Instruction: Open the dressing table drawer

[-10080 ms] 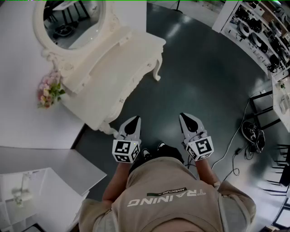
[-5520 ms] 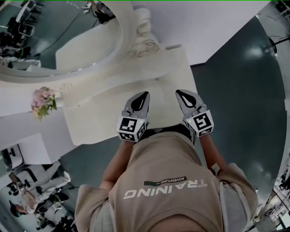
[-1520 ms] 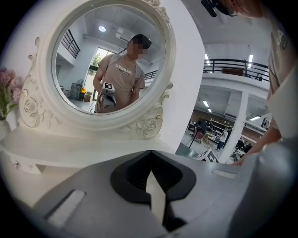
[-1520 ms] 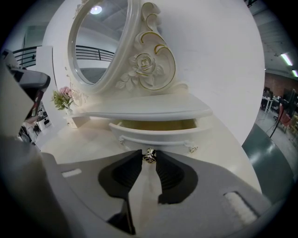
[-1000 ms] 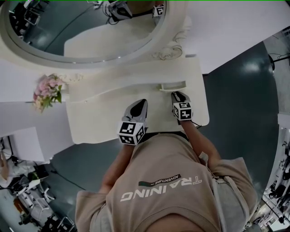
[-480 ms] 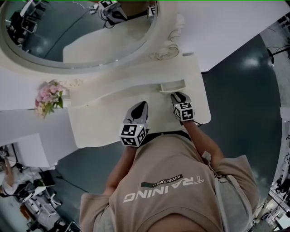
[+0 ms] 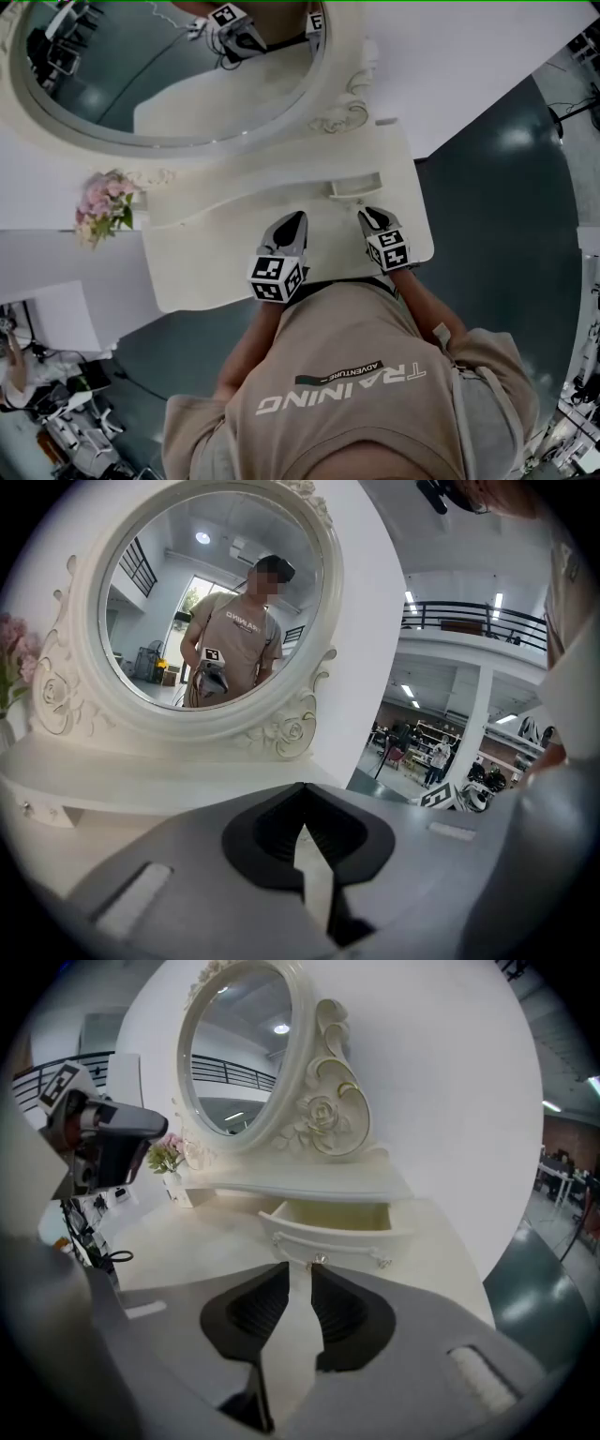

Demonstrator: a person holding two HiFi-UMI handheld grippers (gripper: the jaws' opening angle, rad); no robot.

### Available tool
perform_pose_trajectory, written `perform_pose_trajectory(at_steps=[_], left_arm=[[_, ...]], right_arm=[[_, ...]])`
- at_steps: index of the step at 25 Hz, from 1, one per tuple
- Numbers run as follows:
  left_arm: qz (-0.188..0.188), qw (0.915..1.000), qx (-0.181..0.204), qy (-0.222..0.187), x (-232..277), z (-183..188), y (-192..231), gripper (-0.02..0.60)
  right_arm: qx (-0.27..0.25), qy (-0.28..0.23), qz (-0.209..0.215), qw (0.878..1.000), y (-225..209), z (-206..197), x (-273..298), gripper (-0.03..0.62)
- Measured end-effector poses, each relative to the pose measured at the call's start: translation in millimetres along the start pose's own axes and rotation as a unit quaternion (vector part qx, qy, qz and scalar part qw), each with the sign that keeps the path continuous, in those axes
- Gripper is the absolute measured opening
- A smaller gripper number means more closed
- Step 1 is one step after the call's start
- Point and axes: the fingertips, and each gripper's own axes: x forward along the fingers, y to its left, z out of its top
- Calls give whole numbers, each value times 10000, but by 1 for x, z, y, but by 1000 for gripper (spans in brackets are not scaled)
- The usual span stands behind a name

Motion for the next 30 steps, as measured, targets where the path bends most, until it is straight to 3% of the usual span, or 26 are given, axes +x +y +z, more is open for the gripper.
perform_pose_trajectory(at_steps=[4, 7, 13, 22, 30], left_arm=[[-51, 10000, 61, -60, 3, 6, 0, 18], [-68, 9999, 100, -92, 3, 10, -1, 18], [-117, 9997, -6, -218, 5, 28, 4, 18], [-47, 9969, 465, -640, -3, 84, 7, 18], [76, 9917, 914, -898, -6, 124, 7, 18]], right_arm=[[-422, -198, 264, 9986, 13, 18, -16, 63], [-492, -450, 286, 9974, 17, 37, -31, 3], [-628, -878, 435, 9932, 26, 82, -53, 3], [-1097, -1458, 650, 9811, 43, 157, -91, 3], [-1307, -2154, 527, 9663, 45, 218, -123, 3]])
